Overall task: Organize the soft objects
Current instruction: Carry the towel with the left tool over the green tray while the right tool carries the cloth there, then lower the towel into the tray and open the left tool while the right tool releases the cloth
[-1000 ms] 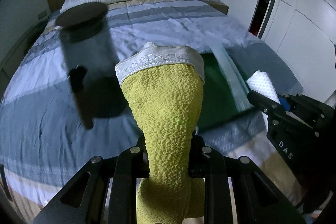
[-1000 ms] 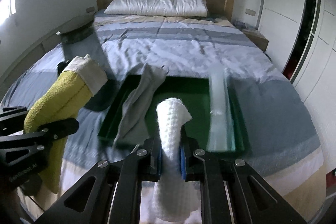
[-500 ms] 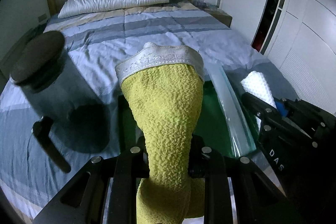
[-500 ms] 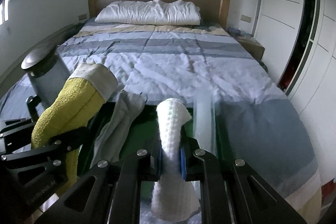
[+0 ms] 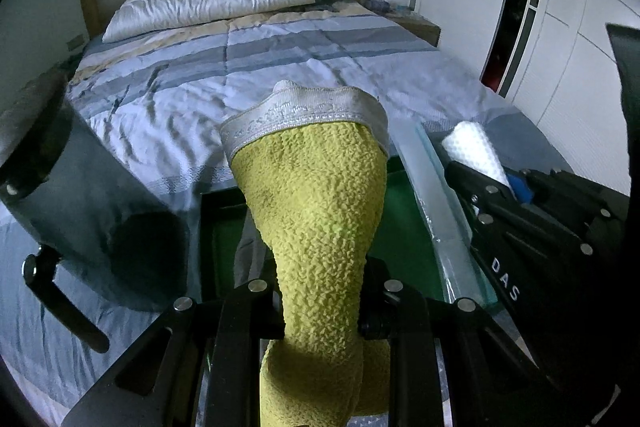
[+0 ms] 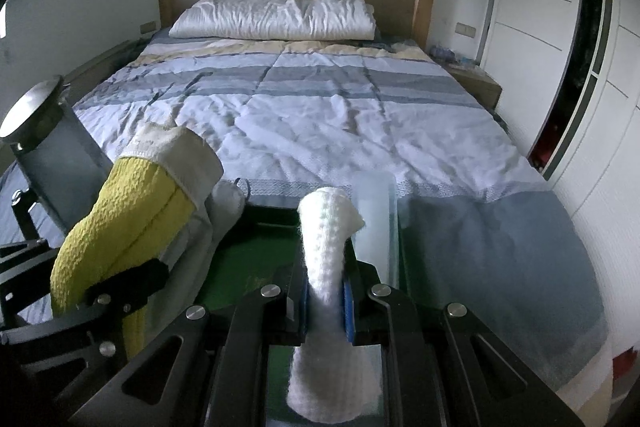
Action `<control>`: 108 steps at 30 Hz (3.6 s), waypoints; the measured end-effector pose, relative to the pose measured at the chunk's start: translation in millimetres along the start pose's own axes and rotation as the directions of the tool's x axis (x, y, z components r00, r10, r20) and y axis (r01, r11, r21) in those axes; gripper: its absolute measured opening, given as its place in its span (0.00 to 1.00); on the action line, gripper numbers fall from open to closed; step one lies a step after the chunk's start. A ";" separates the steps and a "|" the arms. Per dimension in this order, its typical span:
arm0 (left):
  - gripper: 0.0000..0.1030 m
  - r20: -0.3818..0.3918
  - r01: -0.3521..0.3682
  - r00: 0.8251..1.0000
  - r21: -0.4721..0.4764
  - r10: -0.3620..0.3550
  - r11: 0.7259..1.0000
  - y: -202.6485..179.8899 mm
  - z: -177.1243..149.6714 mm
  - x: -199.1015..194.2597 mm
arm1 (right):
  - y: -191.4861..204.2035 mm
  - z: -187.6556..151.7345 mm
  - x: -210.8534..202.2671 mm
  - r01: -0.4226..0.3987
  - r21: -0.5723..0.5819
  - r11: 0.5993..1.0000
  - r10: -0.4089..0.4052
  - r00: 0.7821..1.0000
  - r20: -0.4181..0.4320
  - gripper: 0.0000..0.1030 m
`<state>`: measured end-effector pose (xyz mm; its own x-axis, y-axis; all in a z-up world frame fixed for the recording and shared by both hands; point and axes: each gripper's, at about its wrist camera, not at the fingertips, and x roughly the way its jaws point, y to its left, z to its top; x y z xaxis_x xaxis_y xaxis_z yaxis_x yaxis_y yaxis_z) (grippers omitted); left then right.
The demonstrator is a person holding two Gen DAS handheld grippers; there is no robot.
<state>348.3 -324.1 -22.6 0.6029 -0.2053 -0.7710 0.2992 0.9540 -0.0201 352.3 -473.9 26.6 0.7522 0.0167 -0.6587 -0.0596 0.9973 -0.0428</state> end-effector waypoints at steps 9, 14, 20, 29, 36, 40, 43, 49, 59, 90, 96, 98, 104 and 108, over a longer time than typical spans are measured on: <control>0.19 -0.015 -0.010 1.000 -0.008 0.010 1.000 -2.7 0.2 13.1 | -7.9 -3.4 14.8 -0.022 0.019 1.000 0.022 1.000 0.002 0.12; 0.19 -0.033 -0.016 0.999 -0.015 0.016 1.000 -1.0 -2.1 22.2 | -11.1 -4.6 23.3 -0.027 0.025 0.999 0.027 1.000 -0.001 0.12; 0.19 -0.040 -0.023 0.999 -0.016 0.023 1.000 0.7 -1.7 30.1 | -12.9 -0.4 32.1 -0.028 0.031 0.999 0.028 1.000 0.001 0.12; 0.19 -0.057 -0.046 0.997 -0.020 0.045 0.999 0.2 -0.9 42.6 | -14.2 2.4 40.9 -0.029 0.024 0.999 0.029 1.000 -0.001 0.12; 0.19 -0.075 -0.045 0.996 -0.020 0.043 0.999 -0.7 -2.9 49.6 | -18.4 7.5 56.7 -0.033 0.019 0.999 0.034 0.999 -0.025 0.12; 0.19 -0.080 -0.043 0.996 -0.024 0.041 0.999 -0.9 -4.2 51.3 | -19.0 10.2 62.0 -0.031 0.020 0.999 0.032 0.999 -0.035 0.12; 0.19 -0.080 -0.046 0.996 -0.022 0.044 0.999 -1.8 -4.6 51.4 | -19.0 11.2 65.7 -0.033 0.020 0.999 0.034 0.999 -0.040 0.12; 0.19 -0.084 -0.044 0.996 -0.023 0.042 0.999 -2.5 -4.8 53.1 | -19.5 13.1 71.5 -0.036 0.016 0.999 0.037 0.998 -0.045 0.12; 0.19 -0.093 -0.048 0.995 -0.025 0.046 0.999 -1.1 -6.5 58.9 | -19.0 13.7 76.1 -0.047 0.003 0.999 0.047 0.998 -0.051 0.13; 0.21 -0.128 -0.050 0.991 -0.015 0.048 0.999 -1.0 -9.5 72.5 | -15.8 15.5 90.6 -0.063 0.004 0.998 0.063 0.994 -0.094 0.33; 0.28 -0.129 -0.049 0.991 -0.017 0.046 0.999 -0.6 -10.5 71.7 | -17.4 17.6 90.4 -0.069 0.017 0.997 0.070 0.994 -0.089 0.61; 0.30 -0.129 -0.048 0.991 -0.021 0.045 0.999 0.0 -10.8 70.9 | -18.3 17.9 89.9 -0.074 0.024 0.997 0.076 0.993 -0.087 0.67; 0.38 -0.122 -0.049 0.992 -0.029 0.045 0.998 -0.4 -11.0 66.8 | -20.0 19.3 85.9 -0.077 0.038 0.996 0.080 0.993 -0.082 0.73; 0.48 -0.112 -0.049 0.993 -0.034 0.045 0.998 -1.7 -9.6 63.5 | -19.7 20.0 82.4 -0.075 0.037 0.996 0.078 0.994 -0.079 0.74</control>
<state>379.0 -336.6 -77.7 0.5288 -0.1361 -0.8377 0.2436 0.9699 -0.0038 428.5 -490.7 -11.8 0.6913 0.0887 -0.7171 -0.0916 0.9952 0.0348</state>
